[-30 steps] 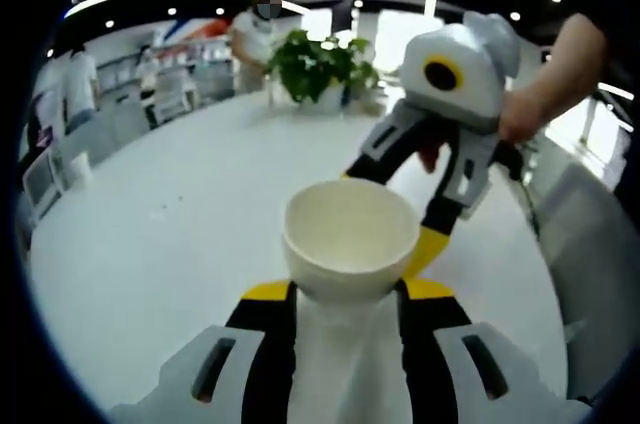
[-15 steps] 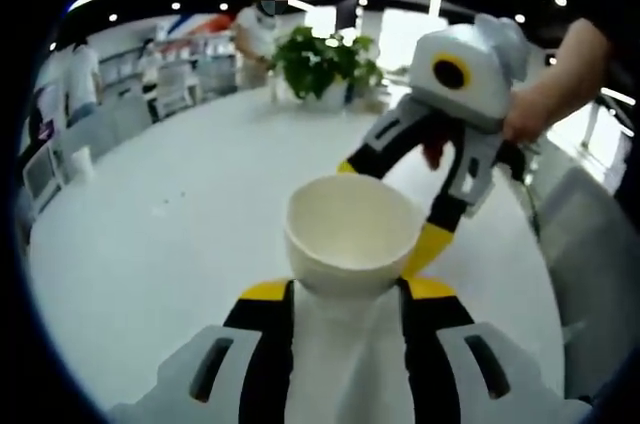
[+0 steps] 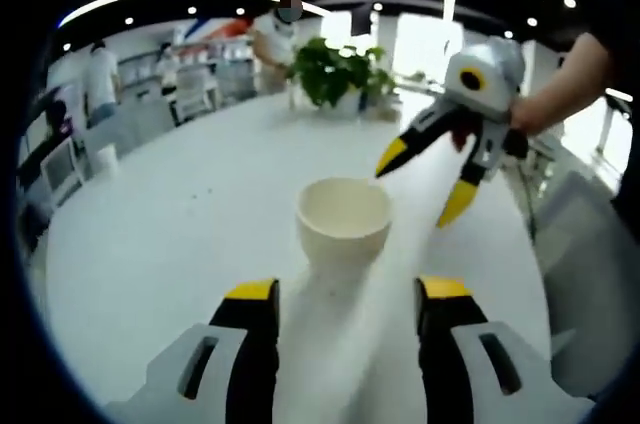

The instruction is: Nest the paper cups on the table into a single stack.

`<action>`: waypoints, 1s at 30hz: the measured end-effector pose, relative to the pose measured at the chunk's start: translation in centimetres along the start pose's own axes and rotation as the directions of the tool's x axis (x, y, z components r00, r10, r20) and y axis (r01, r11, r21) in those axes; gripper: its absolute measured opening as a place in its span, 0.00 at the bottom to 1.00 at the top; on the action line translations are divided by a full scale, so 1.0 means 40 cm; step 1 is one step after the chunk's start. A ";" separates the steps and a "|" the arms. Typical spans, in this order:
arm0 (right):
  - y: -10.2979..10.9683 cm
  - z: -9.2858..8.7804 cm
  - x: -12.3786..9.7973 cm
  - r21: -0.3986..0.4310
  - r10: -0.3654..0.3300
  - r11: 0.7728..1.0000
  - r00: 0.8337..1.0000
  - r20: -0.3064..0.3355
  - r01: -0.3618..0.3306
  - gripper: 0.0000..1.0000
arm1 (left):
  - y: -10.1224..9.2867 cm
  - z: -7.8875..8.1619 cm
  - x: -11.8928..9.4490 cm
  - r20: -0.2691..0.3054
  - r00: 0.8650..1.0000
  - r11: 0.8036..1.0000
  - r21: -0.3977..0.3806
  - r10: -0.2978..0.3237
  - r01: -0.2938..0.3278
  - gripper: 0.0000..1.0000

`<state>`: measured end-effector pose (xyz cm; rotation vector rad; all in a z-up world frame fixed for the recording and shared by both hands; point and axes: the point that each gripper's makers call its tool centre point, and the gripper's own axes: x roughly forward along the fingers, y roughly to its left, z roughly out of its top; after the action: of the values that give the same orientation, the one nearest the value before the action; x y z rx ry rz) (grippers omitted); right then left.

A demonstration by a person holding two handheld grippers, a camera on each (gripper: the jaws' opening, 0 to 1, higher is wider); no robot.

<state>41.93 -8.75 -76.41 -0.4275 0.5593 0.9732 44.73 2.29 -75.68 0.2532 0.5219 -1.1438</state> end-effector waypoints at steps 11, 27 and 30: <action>0.079 0.008 -0.163 0.025 -0.061 0.998 0.997 0.046 0.060 0.59 | -0.075 0.038 -0.130 0.087 0.992 0.995 -0.043 0.096 -0.093 0.68; 0.121 -0.014 -0.353 0.067 -0.101 0.993 0.993 0.055 0.097 0.94 | -0.199 -0.004 -0.305 0.178 0.962 0.970 -0.168 0.206 -0.176 0.91; 0.111 -0.019 -0.373 0.069 -0.119 0.991 0.991 0.058 0.115 1.00 | -0.214 -0.018 -0.325 0.177 0.961 0.968 -0.170 0.212 -0.183 0.94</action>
<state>31.30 -16.65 -68.18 -0.3660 0.5029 0.8507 32.67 9.54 -69.00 0.0581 0.3984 -0.9169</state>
